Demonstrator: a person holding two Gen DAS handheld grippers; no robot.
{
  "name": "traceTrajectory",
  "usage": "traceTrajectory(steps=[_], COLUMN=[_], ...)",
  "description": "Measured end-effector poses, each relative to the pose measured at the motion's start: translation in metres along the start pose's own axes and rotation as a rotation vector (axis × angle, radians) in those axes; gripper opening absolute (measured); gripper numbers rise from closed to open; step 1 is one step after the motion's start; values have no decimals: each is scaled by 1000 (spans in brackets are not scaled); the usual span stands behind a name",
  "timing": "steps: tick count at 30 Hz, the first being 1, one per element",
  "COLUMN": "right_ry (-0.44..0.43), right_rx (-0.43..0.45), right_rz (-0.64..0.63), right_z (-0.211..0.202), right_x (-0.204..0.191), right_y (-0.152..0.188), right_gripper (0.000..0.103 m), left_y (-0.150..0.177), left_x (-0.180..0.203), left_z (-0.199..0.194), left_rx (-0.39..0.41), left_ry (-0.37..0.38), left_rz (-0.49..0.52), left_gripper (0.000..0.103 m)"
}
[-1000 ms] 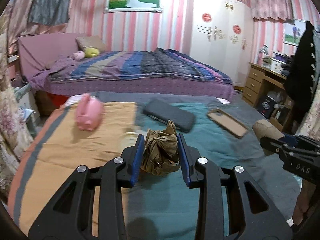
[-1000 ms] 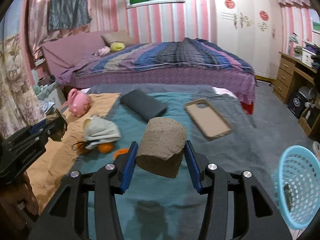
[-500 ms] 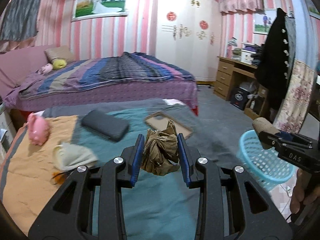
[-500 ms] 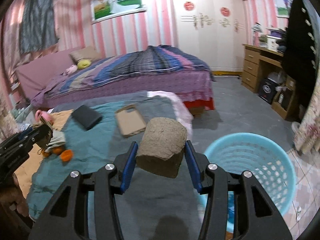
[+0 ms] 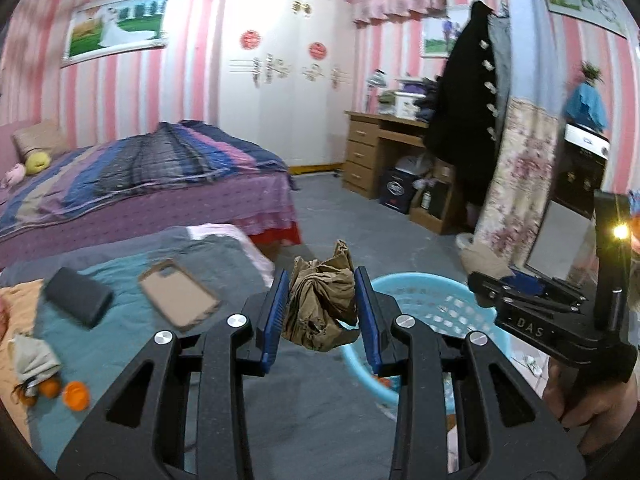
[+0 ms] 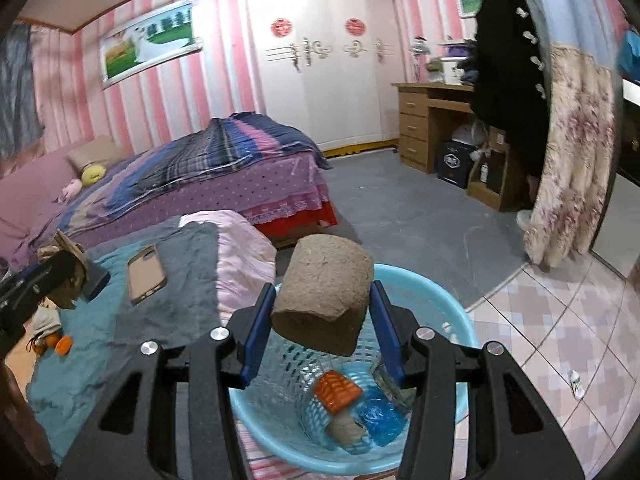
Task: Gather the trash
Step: 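Carry the scrap in the left tool while the right tool carries the cardboard to the basket, then open the left tool over the basket while the right tool releases the cardboard, then move both open tools back over the bed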
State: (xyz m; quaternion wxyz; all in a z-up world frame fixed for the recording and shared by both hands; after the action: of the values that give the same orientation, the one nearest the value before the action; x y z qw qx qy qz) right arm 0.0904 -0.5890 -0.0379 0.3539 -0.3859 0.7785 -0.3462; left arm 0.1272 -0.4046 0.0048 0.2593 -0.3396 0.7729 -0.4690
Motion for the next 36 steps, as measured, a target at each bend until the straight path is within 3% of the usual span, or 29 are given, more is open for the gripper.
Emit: traceTrajectory(steps=[8, 16, 19, 20, 23, 24, 31, 36], right_ry=[44, 34, 44, 45, 52, 54, 47, 19], right_rx=[14, 31, 49, 48, 42, 42, 34, 21], right_rz=[107, 141, 177, 182, 202, 203, 182, 145], right_z=[3, 1, -1, -1, 2, 2, 5, 6], right_x=[26, 33, 42, 40, 47, 48, 43, 21], right_y=[-5, -8, -10, -10, -9, -9, -9, -3], right_gripper=[61, 62, 62, 62, 62, 62, 63, 63], left_y=[4, 8, 8, 7, -1, -3, -10, -5], left_x=[22, 33, 45, 49, 55, 56, 42, 0], left_z=[25, 47, 53, 54, 50, 49, 39, 18], left_rx=[-36, -67, -82, -83, -45, -40, -28, -29], left_ry=[47, 80, 142, 157, 155, 156, 142, 67], left_rz=[18, 14, 6, 1, 3, 4, -7, -4], left_gripper=[32, 33, 37, 46, 66, 68, 69, 69])
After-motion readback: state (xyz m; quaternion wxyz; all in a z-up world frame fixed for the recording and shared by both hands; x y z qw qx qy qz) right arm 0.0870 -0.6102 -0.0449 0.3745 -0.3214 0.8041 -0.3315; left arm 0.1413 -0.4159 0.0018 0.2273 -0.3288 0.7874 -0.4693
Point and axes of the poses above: each gripper's, at about its wrist camera, not at the fingertips, and z roughly the way its jaws point, x to its right, y to its underside, the point moved 10 cm from there along z, roughly the way its jaws point, and after that the axes turned 9 degrees about z, right-handed, at the moved point
